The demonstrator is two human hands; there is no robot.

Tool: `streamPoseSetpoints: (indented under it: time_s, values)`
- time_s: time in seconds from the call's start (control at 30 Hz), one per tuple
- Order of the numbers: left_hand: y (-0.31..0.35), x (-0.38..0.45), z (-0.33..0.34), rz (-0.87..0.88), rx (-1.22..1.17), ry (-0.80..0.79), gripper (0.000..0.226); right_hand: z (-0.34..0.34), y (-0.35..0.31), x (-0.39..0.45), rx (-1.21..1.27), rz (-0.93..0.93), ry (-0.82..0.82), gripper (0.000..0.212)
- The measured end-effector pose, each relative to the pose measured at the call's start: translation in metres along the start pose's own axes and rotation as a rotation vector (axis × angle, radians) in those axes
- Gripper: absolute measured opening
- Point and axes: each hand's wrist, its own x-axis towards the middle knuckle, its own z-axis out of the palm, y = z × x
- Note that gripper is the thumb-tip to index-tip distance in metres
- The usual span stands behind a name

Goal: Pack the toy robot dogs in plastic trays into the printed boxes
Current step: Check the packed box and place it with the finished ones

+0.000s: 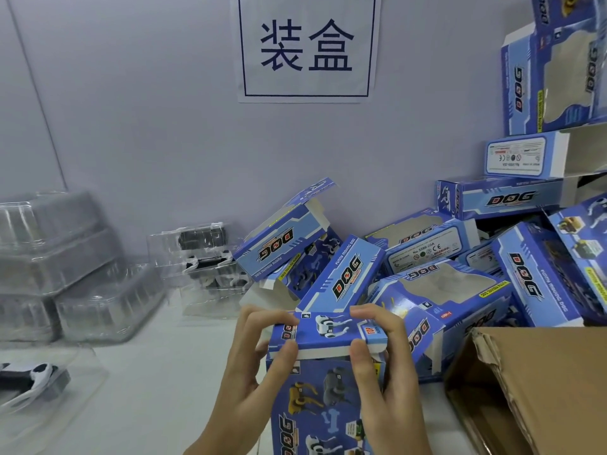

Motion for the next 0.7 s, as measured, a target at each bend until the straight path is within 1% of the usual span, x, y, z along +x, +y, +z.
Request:
streamPoseSetpoints:
  time_s: [0.07,0.17,0.23,0.33,0.4,0.5,0.53,0.6,0.63,0.7]
  values:
    - [0.002,0.001,0.003,-0.011,0.012,0.018,0.045,0.0,-0.001,0.001,-0.002,-0.016,0.003,0.028]
    - [0.003,0.002,0.002,-0.027,0.015,0.017,0.044,0.0,0.001,0.0,0.015,-0.008,0.004,0.026]
    - [0.002,0.002,0.003,-0.008,0.039,0.007,0.037,0.0,0.001,-0.001,0.048,0.019,-0.009,0.029]
    - [-0.002,0.0,0.004,0.02,0.106,0.003,0.017,-0.001,0.001,-0.003,0.073,0.027,-0.02,0.029]
    - [-0.002,-0.001,0.006,0.018,0.083,-0.007,0.013,-0.001,-0.001,-0.003,0.085,0.028,-0.018,0.028]
    - [0.002,0.001,0.005,-0.015,-0.013,-0.018,0.011,-0.001,-0.001,-0.002,0.089,0.02,-0.013,0.025]
    - [0.004,0.002,0.003,-0.041,-0.067,-0.012,0.012,-0.001,-0.001,-0.003,0.087,0.016,-0.012,0.025]
    - [0.008,0.005,-0.001,-0.123,-0.191,-0.001,0.026,-0.001,-0.001,-0.004,0.073,-0.007,0.002,0.023]
    - [0.01,0.006,-0.002,-0.165,-0.24,-0.006,0.034,-0.001,-0.001,-0.005,0.056,-0.031,0.015,0.02]
    - [0.01,0.006,-0.003,-0.226,-0.302,-0.023,0.042,-0.001,-0.001,-0.005,0.003,-0.11,0.035,0.015]
